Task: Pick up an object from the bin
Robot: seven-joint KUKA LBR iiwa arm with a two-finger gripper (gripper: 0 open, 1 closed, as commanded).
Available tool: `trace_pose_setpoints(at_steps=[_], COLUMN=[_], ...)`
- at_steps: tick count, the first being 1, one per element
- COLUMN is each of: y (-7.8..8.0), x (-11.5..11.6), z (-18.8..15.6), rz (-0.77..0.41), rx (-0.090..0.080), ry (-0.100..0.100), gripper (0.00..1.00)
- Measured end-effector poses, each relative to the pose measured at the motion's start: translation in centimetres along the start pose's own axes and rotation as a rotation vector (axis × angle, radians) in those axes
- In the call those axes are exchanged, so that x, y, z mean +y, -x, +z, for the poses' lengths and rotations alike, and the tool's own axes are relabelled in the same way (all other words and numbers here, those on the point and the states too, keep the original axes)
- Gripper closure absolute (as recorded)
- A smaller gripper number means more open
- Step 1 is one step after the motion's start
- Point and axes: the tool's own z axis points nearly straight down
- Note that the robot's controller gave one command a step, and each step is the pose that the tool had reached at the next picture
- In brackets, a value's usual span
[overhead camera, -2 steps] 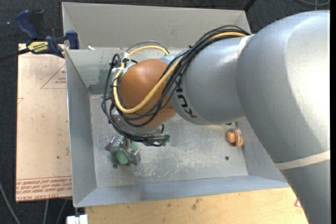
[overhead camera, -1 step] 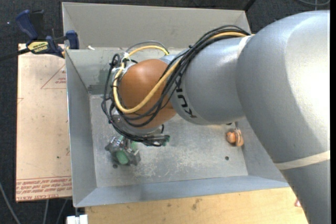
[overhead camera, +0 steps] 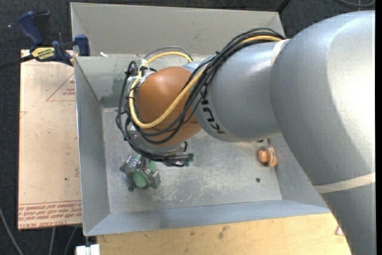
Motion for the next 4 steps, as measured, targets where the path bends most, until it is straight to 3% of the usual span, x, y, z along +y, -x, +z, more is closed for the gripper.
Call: trace_pose_setpoints(at_steps=[1, 4], y=[-0.2, 0.2], x=[0.1, 0.0], z=[-1.7, -6.2], rz=[0.0, 0.002], rx=[0.006, -0.007], ry=[0.004, -0.005], gripper=[1.0, 1.0])
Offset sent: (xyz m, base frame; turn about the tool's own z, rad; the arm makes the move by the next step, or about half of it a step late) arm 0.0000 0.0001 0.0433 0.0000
